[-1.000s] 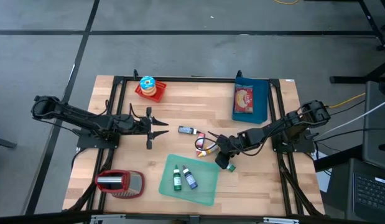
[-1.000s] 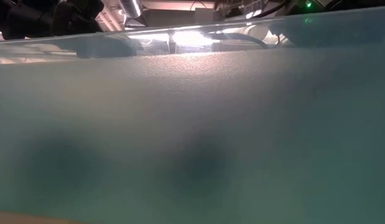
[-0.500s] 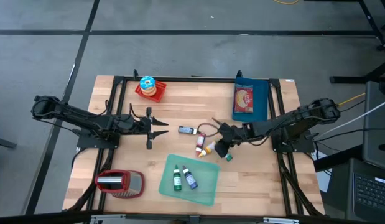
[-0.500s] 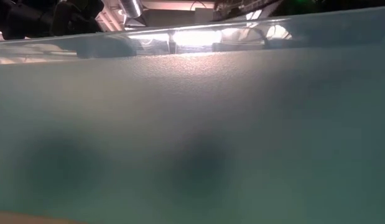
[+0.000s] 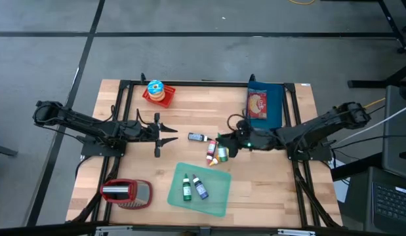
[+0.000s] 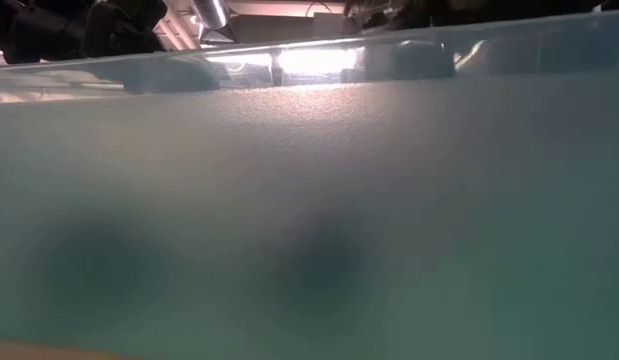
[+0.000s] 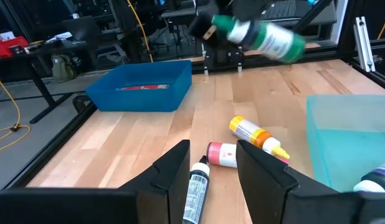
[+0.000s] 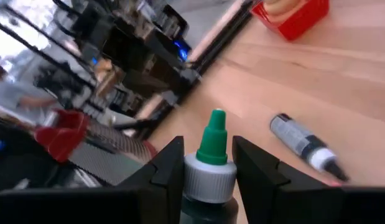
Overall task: Pick & Place Food Item
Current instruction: Put the green food coloring bottle into the green bin
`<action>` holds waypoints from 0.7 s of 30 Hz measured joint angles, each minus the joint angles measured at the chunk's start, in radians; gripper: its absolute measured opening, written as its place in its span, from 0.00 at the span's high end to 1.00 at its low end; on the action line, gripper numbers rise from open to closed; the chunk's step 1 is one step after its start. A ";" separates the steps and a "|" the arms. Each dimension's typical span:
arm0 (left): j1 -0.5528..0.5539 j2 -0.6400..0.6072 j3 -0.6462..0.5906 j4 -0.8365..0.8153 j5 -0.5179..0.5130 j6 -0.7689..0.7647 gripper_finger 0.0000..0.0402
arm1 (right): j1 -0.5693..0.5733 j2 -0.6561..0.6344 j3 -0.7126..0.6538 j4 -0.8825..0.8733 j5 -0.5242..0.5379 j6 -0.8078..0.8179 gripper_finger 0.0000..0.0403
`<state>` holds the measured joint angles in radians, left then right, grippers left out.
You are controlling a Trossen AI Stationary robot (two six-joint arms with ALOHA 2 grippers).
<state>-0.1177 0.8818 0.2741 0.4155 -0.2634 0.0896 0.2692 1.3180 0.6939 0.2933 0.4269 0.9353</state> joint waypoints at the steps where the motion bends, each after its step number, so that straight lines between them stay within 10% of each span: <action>1: 0.000 0.000 0.000 0.000 0.000 0.000 0.69 | 0.022 0.012 0.000 0.030 0.037 0.007 0.72; 10: 0.000 0.000 0.000 0.000 0.000 0.001 0.69 | 0.214 0.210 0.013 0.085 0.346 0.370 0.72; 21: 0.046 0.000 0.001 0.037 0.110 0.063 0.69 | 0.292 0.450 0.418 -0.175 0.374 0.448 0.72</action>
<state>-0.0713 0.8818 0.2748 0.4522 -0.1535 0.1524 0.5616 1.7678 1.1123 0.1187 0.8006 1.3828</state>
